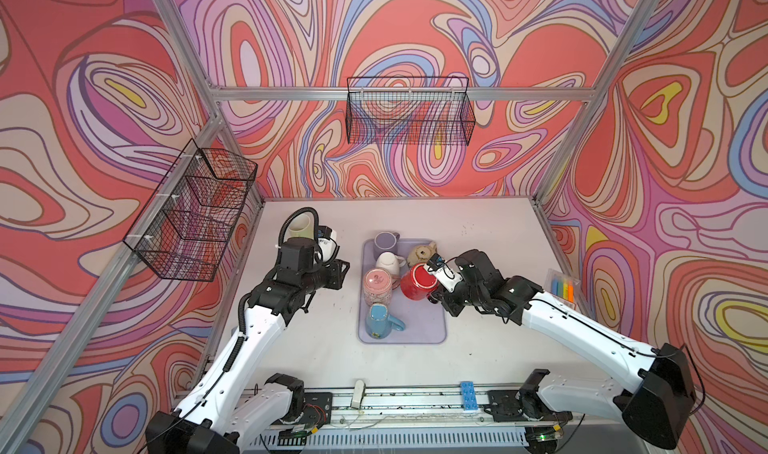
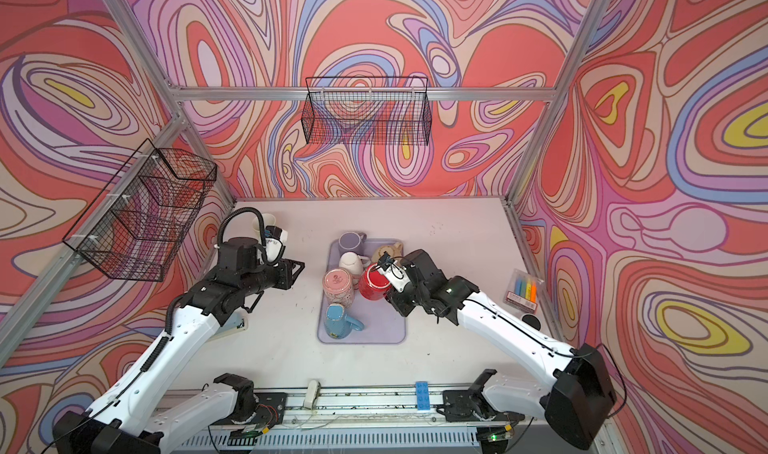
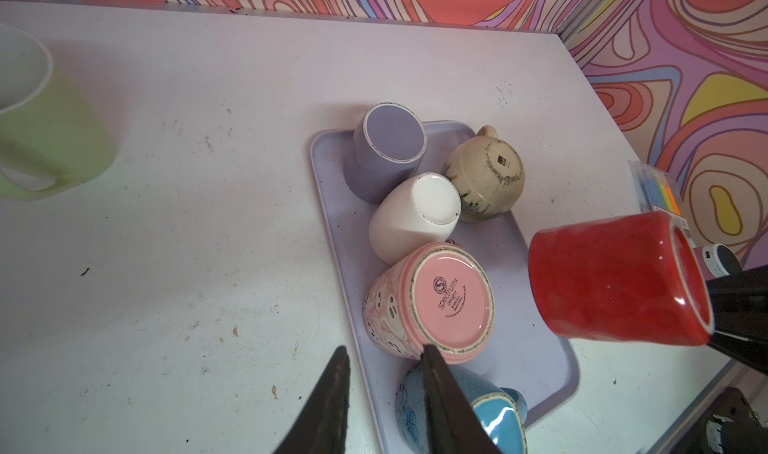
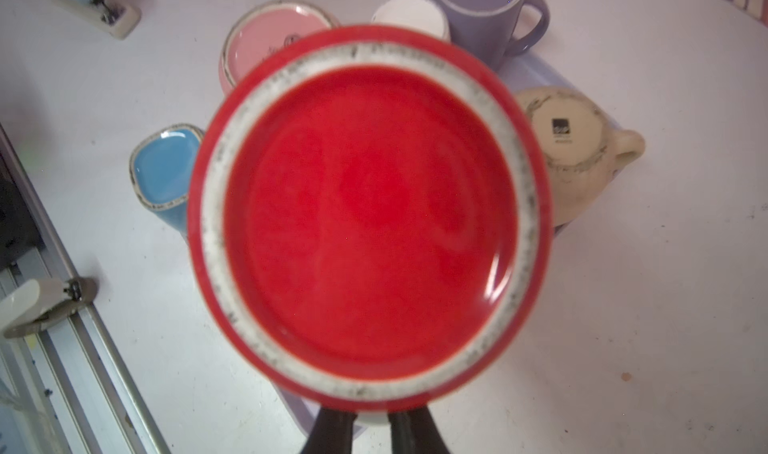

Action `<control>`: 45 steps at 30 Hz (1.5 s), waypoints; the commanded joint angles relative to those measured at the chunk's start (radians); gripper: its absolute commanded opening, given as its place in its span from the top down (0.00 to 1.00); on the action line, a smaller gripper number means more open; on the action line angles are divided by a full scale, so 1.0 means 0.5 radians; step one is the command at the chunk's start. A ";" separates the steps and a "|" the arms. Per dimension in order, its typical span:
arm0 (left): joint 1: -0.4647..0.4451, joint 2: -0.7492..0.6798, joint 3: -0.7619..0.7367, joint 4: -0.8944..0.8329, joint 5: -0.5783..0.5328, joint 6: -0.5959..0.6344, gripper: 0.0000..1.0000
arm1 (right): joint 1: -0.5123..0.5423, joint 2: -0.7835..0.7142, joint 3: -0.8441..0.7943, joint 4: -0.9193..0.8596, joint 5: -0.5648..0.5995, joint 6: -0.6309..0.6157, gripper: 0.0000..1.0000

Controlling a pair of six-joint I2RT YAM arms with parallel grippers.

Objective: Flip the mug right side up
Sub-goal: 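Lift the red mug with the right gripper toward the left gripper, then grasp the red mug's rim with the left gripper while the right gripper holds it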

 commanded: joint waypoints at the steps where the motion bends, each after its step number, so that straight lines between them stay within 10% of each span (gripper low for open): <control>1: -0.004 -0.046 -0.016 0.070 0.088 -0.013 0.67 | -0.050 -0.093 -0.011 0.338 -0.094 0.112 0.94; 19: -0.006 -0.101 -0.133 0.342 0.449 -0.248 0.66 | -0.297 -0.231 -0.220 1.320 -0.428 0.601 0.95; 45: -0.132 0.230 -0.328 1.993 1.104 -0.998 0.60 | -0.329 0.071 -0.239 2.330 -0.884 1.138 0.95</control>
